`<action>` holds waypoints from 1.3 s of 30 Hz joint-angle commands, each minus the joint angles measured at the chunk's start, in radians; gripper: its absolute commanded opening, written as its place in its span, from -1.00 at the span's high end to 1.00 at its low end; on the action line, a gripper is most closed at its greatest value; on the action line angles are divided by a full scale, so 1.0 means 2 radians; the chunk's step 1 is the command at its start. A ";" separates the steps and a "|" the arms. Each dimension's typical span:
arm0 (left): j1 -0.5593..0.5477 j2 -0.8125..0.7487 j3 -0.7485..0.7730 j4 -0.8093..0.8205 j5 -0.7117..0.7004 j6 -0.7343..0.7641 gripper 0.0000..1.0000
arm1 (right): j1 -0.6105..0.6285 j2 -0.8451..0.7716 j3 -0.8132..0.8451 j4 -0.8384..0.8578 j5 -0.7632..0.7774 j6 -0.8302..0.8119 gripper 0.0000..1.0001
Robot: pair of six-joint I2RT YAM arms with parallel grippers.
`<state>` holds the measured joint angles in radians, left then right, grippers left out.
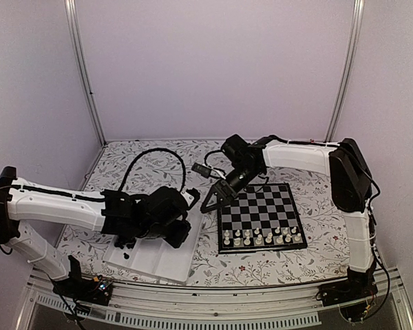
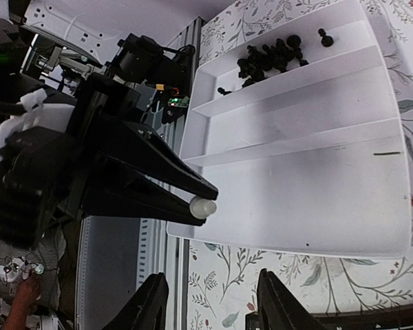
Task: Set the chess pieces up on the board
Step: Pick up the chess piece from the storage box, then place the chess piece on the chessboard.
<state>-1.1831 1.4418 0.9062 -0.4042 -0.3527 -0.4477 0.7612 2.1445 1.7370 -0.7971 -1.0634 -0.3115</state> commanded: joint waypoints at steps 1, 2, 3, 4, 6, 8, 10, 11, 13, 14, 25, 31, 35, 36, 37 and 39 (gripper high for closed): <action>-0.018 0.021 0.017 0.031 -0.008 0.023 0.68 | 0.018 0.028 0.022 0.000 -0.054 0.019 0.07; -0.020 0.025 0.021 0.030 -0.010 0.026 0.68 | 0.020 0.033 0.026 -0.001 -0.061 0.020 0.07; -0.022 0.027 0.025 0.030 -0.012 0.028 0.67 | 0.021 0.036 0.028 -0.002 -0.069 0.020 0.07; -0.024 0.029 0.028 0.030 -0.014 0.030 0.67 | 0.022 0.041 0.030 -0.002 -0.075 0.020 0.07; -0.025 0.031 0.031 0.029 -0.015 0.033 0.67 | 0.025 0.045 0.030 -0.004 -0.083 0.020 0.07; -0.026 0.031 0.032 0.029 -0.019 0.034 0.67 | 0.025 0.047 0.029 -0.008 -0.093 0.017 0.08; -0.026 0.032 0.032 0.029 -0.020 0.037 0.67 | 0.027 0.049 0.028 -0.013 -0.097 0.013 0.10; -0.026 0.032 0.033 0.029 -0.020 0.037 0.67 | 0.028 0.049 0.027 -0.015 -0.098 0.011 0.12; -0.026 0.033 0.034 0.029 -0.021 0.037 0.67 | 0.029 0.050 0.027 -0.015 -0.102 0.009 0.18; -0.026 0.034 0.035 0.031 -0.021 0.037 0.67 | 0.029 0.050 0.027 -0.015 -0.104 0.009 0.20; -0.029 0.032 0.038 0.031 -0.028 0.038 0.67 | 0.032 0.061 0.027 -0.010 -0.104 0.013 0.44; -0.031 0.035 0.041 0.031 -0.028 0.038 0.66 | 0.032 0.063 0.028 -0.004 -0.098 0.017 0.55; -0.031 0.037 0.042 0.032 -0.027 0.039 0.66 | 0.032 0.063 0.028 -0.001 -0.089 0.017 0.66; -0.032 0.038 0.042 0.033 -0.027 0.039 0.66 | 0.031 0.063 0.029 -0.001 -0.086 0.017 0.69; -0.032 0.038 0.042 0.032 -0.027 0.039 0.65 | 0.032 0.062 0.030 -0.001 -0.082 0.015 0.71; -0.032 0.038 0.040 0.032 -0.028 0.039 0.61 | 0.031 0.060 0.032 -0.001 -0.072 0.013 0.75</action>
<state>-1.2301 1.5021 0.9661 -0.3592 -0.3958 -0.3820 0.8181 2.2475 1.7729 -0.8112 -1.2282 -0.2768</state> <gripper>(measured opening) 0.182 0.141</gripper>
